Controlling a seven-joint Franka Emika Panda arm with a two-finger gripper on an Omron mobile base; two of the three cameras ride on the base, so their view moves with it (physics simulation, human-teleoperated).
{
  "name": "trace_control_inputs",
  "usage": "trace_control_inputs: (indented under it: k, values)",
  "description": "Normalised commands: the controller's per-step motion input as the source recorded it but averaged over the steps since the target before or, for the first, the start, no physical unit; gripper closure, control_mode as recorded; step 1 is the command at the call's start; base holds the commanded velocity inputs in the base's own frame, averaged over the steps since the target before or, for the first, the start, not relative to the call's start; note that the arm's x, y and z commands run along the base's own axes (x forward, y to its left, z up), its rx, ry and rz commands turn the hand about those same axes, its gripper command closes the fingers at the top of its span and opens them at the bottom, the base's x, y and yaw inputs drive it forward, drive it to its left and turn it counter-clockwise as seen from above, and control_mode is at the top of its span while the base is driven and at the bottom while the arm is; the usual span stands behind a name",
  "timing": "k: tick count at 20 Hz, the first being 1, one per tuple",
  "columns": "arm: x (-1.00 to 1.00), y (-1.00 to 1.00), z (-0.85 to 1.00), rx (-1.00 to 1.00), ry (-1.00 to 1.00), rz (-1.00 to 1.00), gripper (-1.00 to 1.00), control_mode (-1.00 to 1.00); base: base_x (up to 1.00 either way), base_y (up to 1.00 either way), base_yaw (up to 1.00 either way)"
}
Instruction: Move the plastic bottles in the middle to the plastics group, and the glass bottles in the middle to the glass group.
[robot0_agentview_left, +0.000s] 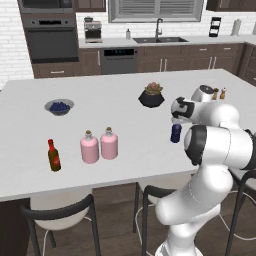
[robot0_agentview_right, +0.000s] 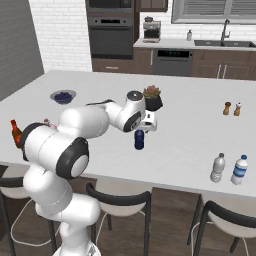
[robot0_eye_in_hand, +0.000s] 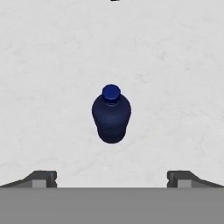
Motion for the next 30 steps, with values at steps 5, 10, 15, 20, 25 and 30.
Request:
trace_control_inputs:
  k: [5,10,15,20,25,30]
  values:
    - [0.0,0.0,-0.14,-0.03,-0.05,0.0,-1.0,-1.0,0.0,0.0,0.0]
    - [0.09,0.0,-0.04,-0.06,-0.06,0.0,-1.0,-1.0,0.0,0.0,0.0]
    - [0.14,0.19,0.0,-0.01,0.0,-0.02,-1.0,-1.0,0.0,0.0,0.0]
    - [0.0,0.06,0.0,0.0,0.0,0.0,-1.0,-1.0,0.0,0.0,0.0]
    - [0.01,0.0,0.0,0.0,0.04,0.0,-1.0,-1.0,0.0,0.0,0.0]
    - [0.32,0.0,-0.04,0.0,0.05,0.0,-1.0,-1.0,0.0,0.0,0.0]
